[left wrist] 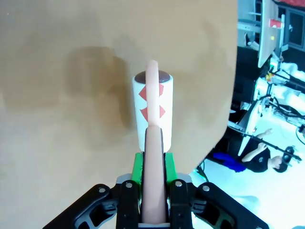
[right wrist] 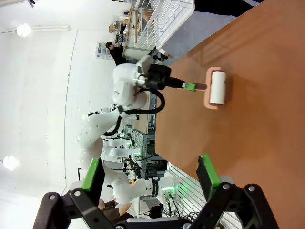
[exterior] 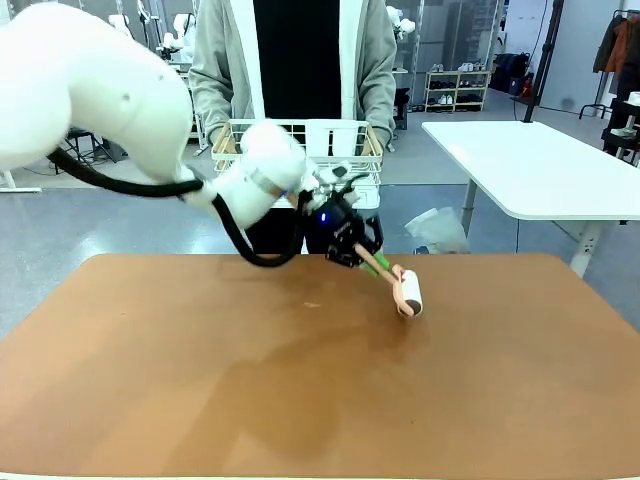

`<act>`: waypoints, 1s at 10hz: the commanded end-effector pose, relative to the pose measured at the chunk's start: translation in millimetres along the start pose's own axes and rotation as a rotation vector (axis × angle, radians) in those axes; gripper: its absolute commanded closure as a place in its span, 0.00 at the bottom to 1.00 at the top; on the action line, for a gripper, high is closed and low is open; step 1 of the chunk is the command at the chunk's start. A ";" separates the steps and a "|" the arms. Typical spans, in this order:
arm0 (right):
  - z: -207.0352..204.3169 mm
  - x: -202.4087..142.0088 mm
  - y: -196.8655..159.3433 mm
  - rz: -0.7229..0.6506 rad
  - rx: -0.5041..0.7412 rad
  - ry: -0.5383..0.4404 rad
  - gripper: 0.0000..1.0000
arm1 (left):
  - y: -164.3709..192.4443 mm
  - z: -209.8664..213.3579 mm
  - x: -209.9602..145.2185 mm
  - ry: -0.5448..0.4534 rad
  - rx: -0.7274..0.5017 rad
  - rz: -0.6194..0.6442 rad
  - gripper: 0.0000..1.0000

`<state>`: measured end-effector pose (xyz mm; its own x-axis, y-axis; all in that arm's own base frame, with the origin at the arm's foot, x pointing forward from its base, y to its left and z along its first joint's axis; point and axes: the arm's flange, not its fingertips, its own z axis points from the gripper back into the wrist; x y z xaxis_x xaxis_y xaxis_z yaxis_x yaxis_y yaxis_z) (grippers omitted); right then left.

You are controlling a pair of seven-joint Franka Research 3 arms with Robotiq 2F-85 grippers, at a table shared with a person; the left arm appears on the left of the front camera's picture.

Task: Clean the table.
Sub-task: Clean the table with the Lint Roller when the human lifts the Dish drying rack.

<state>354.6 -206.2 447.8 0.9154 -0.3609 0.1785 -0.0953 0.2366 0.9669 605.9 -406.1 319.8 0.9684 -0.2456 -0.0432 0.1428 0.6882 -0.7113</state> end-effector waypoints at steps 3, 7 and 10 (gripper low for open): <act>-0.2 -2.0 4.3 -0.009 0.017 -0.007 0.00 | -98.6 111.8 -35.0 -0.012 0.200 -0.033 0.79; -0.2 -2.0 4.3 -0.009 0.017 -0.007 0.00 | -49.8 192.8 -85.3 -0.019 0.463 0.004 0.79; -0.2 -2.0 4.3 -0.009 0.017 -0.007 0.00 | 46.9 324.1 -214.4 -0.169 0.731 0.147 0.79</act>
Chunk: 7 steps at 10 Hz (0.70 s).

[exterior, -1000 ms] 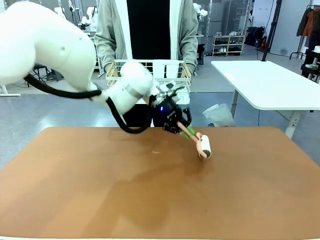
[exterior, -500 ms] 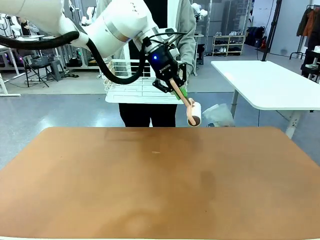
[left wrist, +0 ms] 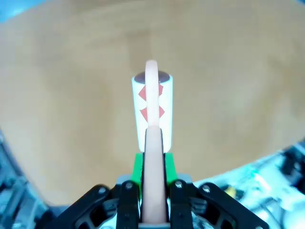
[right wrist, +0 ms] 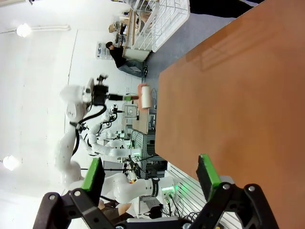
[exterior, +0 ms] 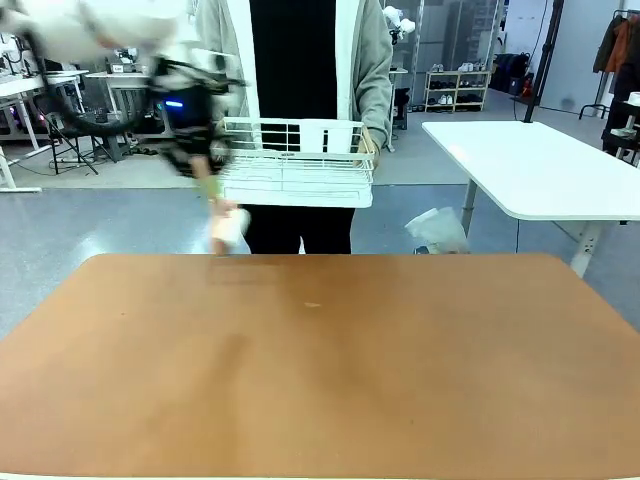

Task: Clean the table.
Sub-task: Clean the table with the Lint Roller when the human lifts the Dish drying rack.

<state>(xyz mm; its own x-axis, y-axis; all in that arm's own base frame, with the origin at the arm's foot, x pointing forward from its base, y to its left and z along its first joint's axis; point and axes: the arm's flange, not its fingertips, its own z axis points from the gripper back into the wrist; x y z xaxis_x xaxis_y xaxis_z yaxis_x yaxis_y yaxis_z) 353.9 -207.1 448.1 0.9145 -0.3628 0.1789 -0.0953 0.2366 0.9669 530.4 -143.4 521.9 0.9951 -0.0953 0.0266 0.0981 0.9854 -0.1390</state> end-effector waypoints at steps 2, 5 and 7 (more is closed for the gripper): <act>-1.3 -1.8 4.1 -0.009 0.017 -0.005 0.00 | 99.3 13.6 -114.5 -0.062 0.026 0.171 0.79; -1.3 -1.8 4.1 -0.009 0.017 -0.005 0.00 | 120.7 20.0 -119.5 -0.035 0.042 0.190 0.79; -1.3 -1.8 4.1 -0.009 0.017 -0.005 0.00 | 120.7 20.0 -119.5 -0.035 0.042 0.190 0.79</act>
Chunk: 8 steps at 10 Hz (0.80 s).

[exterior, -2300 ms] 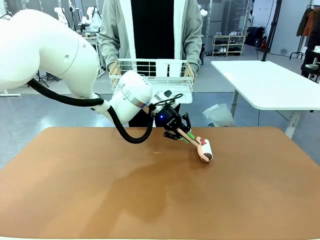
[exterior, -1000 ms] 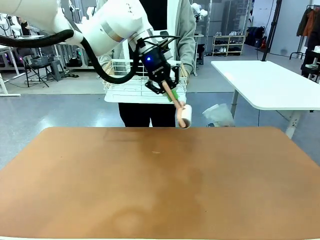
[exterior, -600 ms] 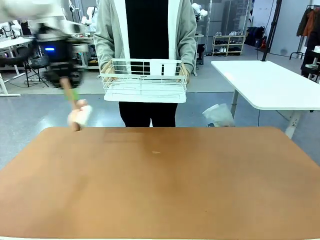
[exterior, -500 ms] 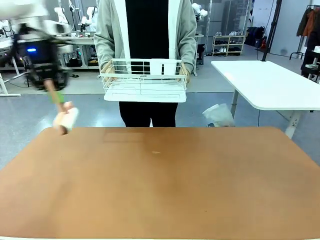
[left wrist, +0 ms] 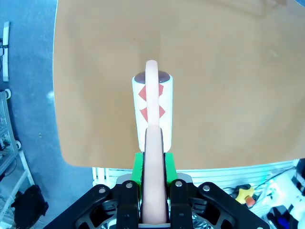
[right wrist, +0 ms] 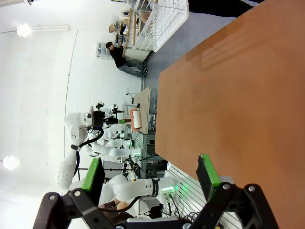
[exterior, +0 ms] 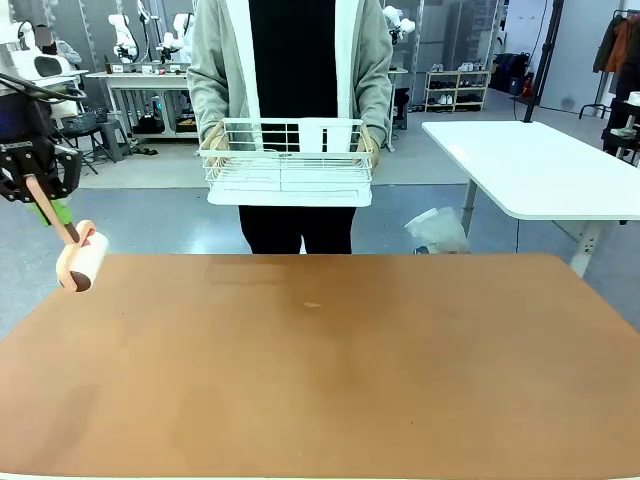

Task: Clean the table.
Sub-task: Clean the table with the Lint Roller when the human lifts the Dish drying rack, then place the Lint Roller down when the Dish drying rack is positioned in the middle of the table.

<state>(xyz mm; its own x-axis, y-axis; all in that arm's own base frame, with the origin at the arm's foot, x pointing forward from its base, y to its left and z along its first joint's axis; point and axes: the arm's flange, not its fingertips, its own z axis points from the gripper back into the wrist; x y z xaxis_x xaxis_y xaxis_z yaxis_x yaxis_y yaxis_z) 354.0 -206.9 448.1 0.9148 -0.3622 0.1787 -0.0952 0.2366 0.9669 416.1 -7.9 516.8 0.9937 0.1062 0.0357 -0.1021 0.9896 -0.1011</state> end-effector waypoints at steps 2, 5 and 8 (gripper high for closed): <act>-1.2 -1.9 4.1 -0.009 0.017 -0.005 0.00 | -3.6 4.5 6.9 -0.001 -0.003 -0.009 0.79; -1.2 -1.9 4.1 -0.009 0.017 -0.005 0.00 | -3.6 4.5 6.9 -0.001 -0.003 -0.009 0.79; -1.2 -1.9 4.1 -0.009 0.017 -0.005 0.00 | -3.6 4.5 6.9 -0.001 -0.003 -0.009 0.79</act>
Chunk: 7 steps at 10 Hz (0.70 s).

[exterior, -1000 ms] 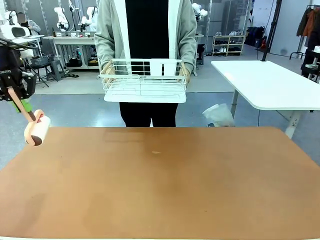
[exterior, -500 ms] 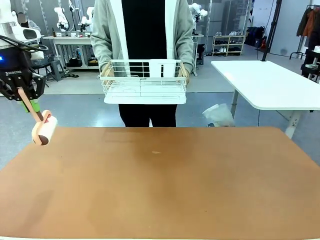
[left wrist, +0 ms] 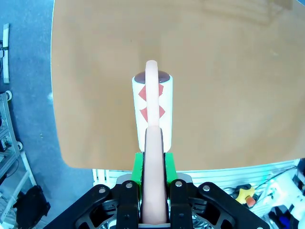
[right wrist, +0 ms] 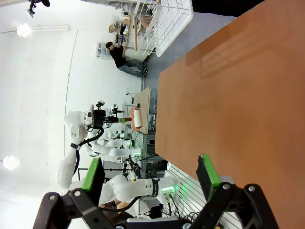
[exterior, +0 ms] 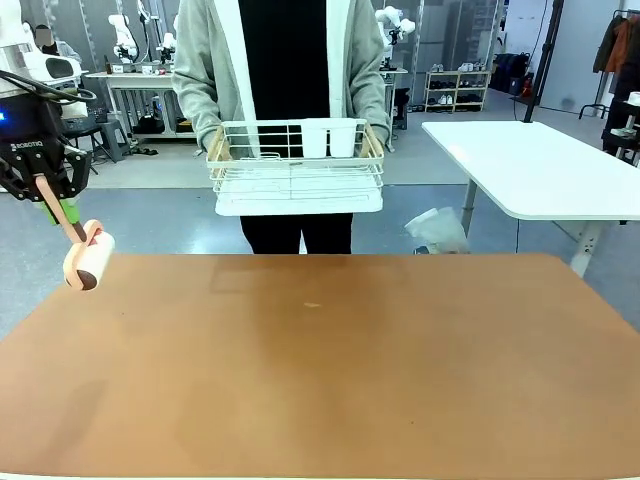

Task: Clean the table.
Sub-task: Place the Lint Roller down when the Dish drying rack is positioned in the middle of the table.

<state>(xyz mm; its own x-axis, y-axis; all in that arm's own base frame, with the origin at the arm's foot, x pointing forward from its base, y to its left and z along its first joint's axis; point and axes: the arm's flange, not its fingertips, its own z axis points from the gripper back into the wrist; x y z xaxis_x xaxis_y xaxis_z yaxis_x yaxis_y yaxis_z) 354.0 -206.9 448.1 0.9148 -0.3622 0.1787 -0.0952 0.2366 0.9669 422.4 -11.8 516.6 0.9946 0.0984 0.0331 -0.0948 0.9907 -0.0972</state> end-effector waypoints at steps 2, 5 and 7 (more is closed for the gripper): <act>-1.2 -1.9 4.1 -0.009 0.017 -0.005 0.00 | 1.0 5.3 1.0 -0.005 -0.007 -0.002 0.79; -1.2 -1.9 4.1 -0.009 0.017 -0.005 0.00 | 1.0 5.3 1.0 -0.005 -0.007 -0.002 0.79; -1.2 -1.9 4.1 -0.009 0.017 -0.005 0.00 | 1.0 5.3 1.0 -0.005 -0.007 -0.002 0.79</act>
<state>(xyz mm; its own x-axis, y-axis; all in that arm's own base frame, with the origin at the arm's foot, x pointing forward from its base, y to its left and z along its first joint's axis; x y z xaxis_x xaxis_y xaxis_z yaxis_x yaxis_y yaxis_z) 354.0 -206.9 448.1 0.9148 -0.3622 0.1787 -0.0952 0.2366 0.9669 422.4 -11.8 516.6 0.9946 0.0984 0.0331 -0.0948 0.9907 -0.0972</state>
